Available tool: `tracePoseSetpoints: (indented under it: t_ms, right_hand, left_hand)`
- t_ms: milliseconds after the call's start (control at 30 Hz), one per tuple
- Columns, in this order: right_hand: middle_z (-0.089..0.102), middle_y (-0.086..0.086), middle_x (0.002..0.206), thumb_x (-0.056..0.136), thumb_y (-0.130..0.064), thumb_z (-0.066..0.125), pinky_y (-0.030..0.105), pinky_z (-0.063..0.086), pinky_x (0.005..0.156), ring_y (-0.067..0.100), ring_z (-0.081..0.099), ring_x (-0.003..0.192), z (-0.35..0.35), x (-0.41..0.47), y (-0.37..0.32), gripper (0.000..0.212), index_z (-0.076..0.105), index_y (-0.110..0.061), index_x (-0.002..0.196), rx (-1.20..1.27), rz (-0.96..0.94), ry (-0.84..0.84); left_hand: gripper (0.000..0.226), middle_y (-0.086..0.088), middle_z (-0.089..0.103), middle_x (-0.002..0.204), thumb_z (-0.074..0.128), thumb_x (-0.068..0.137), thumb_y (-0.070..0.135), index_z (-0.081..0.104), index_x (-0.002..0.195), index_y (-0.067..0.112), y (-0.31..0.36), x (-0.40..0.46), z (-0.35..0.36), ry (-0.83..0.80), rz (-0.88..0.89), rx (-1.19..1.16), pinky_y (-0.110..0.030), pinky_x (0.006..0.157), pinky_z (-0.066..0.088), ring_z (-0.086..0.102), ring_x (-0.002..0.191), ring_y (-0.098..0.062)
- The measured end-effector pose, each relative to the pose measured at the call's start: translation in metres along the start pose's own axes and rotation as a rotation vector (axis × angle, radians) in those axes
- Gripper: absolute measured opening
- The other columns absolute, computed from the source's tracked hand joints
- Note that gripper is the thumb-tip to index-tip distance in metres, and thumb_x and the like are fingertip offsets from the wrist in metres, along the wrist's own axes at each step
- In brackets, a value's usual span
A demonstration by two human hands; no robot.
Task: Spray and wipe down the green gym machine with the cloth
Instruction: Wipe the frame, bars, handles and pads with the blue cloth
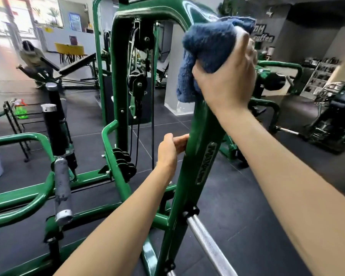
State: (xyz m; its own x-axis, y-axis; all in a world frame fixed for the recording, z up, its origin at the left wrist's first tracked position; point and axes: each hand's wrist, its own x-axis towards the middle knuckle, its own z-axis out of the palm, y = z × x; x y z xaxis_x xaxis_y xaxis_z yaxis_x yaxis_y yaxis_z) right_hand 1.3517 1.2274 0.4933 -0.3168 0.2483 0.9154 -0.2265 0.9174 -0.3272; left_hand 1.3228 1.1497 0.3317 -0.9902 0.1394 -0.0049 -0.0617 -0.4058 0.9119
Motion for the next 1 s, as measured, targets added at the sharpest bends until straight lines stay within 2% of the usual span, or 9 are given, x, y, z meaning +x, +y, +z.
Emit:
tracePoseSetpoints:
  t_ms: [67, 167, 300, 433, 533, 667, 800, 933, 1000]
  right_hand:
    - [0.052, 0.011, 0.130, 0.068, -0.047, 0.066, 0.046, 0.045, 0.095, 0.030, 0.048, 0.121, -0.002, -0.036, 0.007, 0.074, 0.049, -0.010, 0.130, -0.040, -0.071, 0.013]
    - [0.052, 0.017, 0.130, 0.069, -0.049, 0.061, 0.048, 0.040, 0.099, 0.034, 0.044, 0.122, -0.002, -0.087, 0.023, 0.076, 0.050, -0.006, 0.131, -0.073, -0.126, 0.007]
    - [0.046, 0.017, 0.132, 0.072, -0.044, 0.066, 0.052, 0.039, 0.101, 0.036, 0.041, 0.121, 0.000, -0.146, 0.050, 0.075, 0.038, -0.009, 0.132, -0.077, -0.172, -0.059]
    - [0.036, 0.011, 0.133, 0.071, -0.045, 0.068, 0.051, 0.033, 0.101, 0.035, 0.039, 0.122, 0.005, -0.175, 0.071, 0.079, 0.035, -0.010, 0.134, -0.056, -0.174, -0.111]
    - [0.036, 0.011, 0.133, 0.070, -0.045, 0.069, 0.049, 0.032, 0.101, 0.034, 0.040, 0.122, 0.007, -0.188, 0.074, 0.081, 0.035, -0.010, 0.135, -0.040, -0.132, -0.128]
    - [0.035, 0.010, 0.135, 0.075, -0.056, 0.062, 0.049, 0.030, 0.103, 0.034, 0.041, 0.123, 0.007, -0.202, 0.080, 0.080, 0.034, -0.011, 0.135, -0.020, -0.125, -0.161]
    - [0.037, 0.012, 0.133, 0.075, -0.058, 0.063, 0.049, 0.031, 0.103, 0.036, 0.043, 0.121, 0.009, -0.217, 0.088, 0.081, 0.036, -0.010, 0.134, -0.034, -0.126, -0.179]
    - [0.038, 0.014, 0.129, 0.070, -0.052, 0.065, 0.052, 0.032, 0.099, 0.036, 0.041, 0.117, 0.012, -0.258, 0.096, 0.080, 0.037, -0.009, 0.132, -0.070, -0.081, -0.242]
    - [0.038, 0.015, 0.127, 0.067, -0.049, 0.070, 0.054, 0.035, 0.096, 0.037, 0.042, 0.115, 0.017, -0.280, 0.099, 0.082, 0.038, -0.009, 0.131, -0.104, -0.031, -0.280]
  left_hand:
    - [0.054, 0.004, 0.073, 0.070, 0.024, 0.100, 0.023, 0.072, 0.079, 0.013, -0.001, -0.001, 0.002, 0.042, -0.006, -0.049, -0.010, 0.058, 0.049, 0.069, 0.070, -0.007]
    - [0.049, 0.004, 0.057, 0.050, 0.037, 0.092, 0.015, 0.058, 0.049, 0.021, -0.003, -0.004, 0.004, 0.161, -0.041, -0.121, -0.024, 0.060, 0.043, 0.052, 0.056, -0.016]
    - [0.008, -0.007, 0.050, 0.066, 0.054, 0.070, 0.023, 0.051, 0.067, 0.017, 0.002, -0.010, 0.005, 0.251, -0.040, -0.181, -0.027, 0.059, 0.035, 0.043, 0.063, -0.018]
    - [0.014, -0.001, 0.061, 0.056, 0.057, 0.077, 0.027, 0.053, 0.072, 0.015, 0.001, -0.010, 0.000, 0.161, -0.064, -0.172, -0.024, 0.056, 0.043, 0.057, 0.054, -0.017]
    - [0.013, -0.005, 0.054, 0.060, 0.057, 0.055, 0.017, 0.051, 0.066, 0.013, -0.005, 0.002, -0.004, 0.196, -0.096, -0.178, -0.022, 0.052, 0.040, 0.049, 0.057, -0.021]
    - [0.009, -0.013, 0.056, 0.079, 0.048, 0.073, 0.014, 0.055, 0.075, 0.008, -0.006, 0.009, -0.007, 0.147, -0.131, -0.207, -0.027, 0.060, 0.050, 0.054, 0.070, -0.026]
    - [0.045, -0.018, 0.069, 0.075, 0.028, 0.092, 0.020, 0.066, 0.080, -0.002, -0.020, 0.009, -0.015, 0.136, -0.187, -0.326, -0.034, 0.070, 0.053, 0.060, 0.072, -0.031]
    - [0.048, -0.001, 0.065, 0.052, 0.027, 0.096, 0.019, 0.067, 0.070, 0.008, -0.064, 0.001, -0.060, 0.301, -0.248, 0.010, -0.021, 0.054, 0.043, 0.057, 0.049, -0.016]
    - [0.045, -0.001, 0.069, 0.060, 0.032, 0.097, 0.027, 0.069, 0.077, 0.009, -0.089, -0.001, -0.089, 0.259, -0.334, 0.208, -0.026, 0.065, 0.048, 0.062, 0.058, -0.018]
